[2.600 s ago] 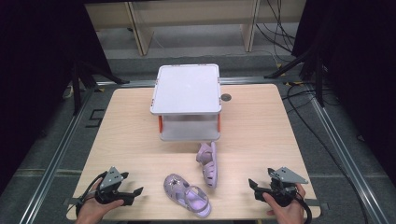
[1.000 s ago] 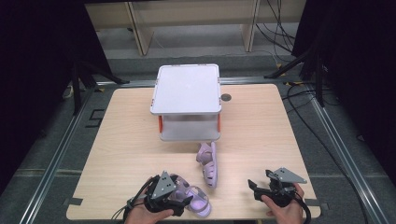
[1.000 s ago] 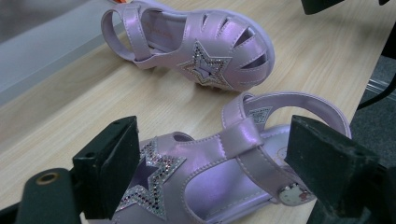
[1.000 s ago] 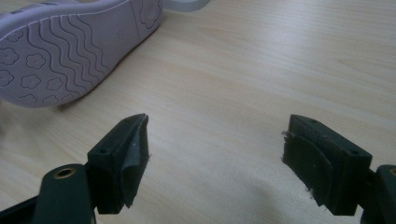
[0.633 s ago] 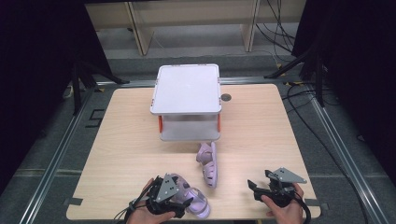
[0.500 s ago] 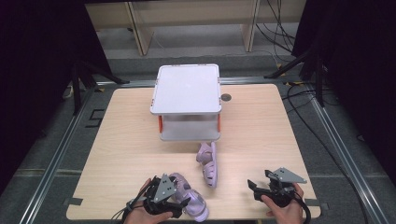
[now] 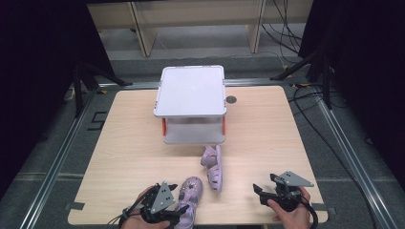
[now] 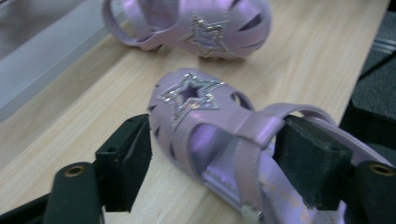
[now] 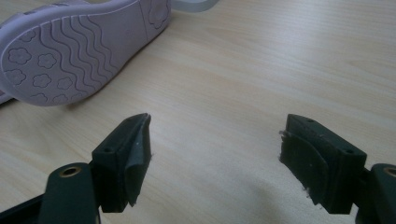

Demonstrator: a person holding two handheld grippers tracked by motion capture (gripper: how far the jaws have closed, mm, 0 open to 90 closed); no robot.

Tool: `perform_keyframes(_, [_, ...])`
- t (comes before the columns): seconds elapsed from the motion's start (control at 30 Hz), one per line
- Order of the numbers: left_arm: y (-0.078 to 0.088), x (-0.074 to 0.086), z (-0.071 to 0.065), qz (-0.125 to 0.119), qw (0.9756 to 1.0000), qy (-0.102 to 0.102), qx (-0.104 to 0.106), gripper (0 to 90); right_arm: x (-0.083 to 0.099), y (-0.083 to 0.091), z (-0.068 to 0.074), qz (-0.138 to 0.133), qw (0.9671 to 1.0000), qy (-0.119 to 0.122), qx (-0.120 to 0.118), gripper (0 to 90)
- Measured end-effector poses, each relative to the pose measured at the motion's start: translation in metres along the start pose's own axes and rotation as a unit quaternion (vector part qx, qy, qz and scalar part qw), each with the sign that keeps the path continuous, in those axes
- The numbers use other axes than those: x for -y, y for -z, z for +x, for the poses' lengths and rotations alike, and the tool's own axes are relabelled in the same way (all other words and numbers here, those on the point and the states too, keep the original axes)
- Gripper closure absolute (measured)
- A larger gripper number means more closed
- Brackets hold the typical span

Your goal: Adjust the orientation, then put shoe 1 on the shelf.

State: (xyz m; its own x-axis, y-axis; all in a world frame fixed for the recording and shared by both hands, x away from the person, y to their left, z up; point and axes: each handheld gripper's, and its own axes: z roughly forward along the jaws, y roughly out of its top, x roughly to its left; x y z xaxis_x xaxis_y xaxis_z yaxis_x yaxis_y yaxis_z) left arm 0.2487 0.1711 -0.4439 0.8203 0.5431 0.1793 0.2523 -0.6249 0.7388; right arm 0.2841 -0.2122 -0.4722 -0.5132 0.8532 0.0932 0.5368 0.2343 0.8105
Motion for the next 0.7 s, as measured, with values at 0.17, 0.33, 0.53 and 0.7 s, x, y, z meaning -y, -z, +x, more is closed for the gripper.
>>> perform_keyframes(0.17, [-0.006, -0.002, -0.001, 0.007, 0.9995, -0.027, 0.018, 42.1, 0.001, 0.0, 0.0, 0.005, 0.9999, -0.01, -0.005, 24.5])
perform_keyframes(0.33, [-0.011, -0.005, 0.0, 0.01, 0.9982, -0.049, 0.033, 56.1, 0.001, 0.0, -0.003, 0.001, 1.0, -0.002, -0.003, 24.6])
perform_keyframes(0.53, [-0.008, -0.009, 0.002, 0.014, 0.996, -0.083, 0.031, 73.4, 0.001, -0.001, -0.002, 0.003, 0.9999, -0.003, -0.01, 24.9])
perform_keyframes(0.7, [-0.006, -0.007, 0.008, -0.004, 0.998, -0.059, 0.022, 81.4, 0.0, -0.001, -0.002, 0.002, 1.0, 0.003, -0.008, 24.9])
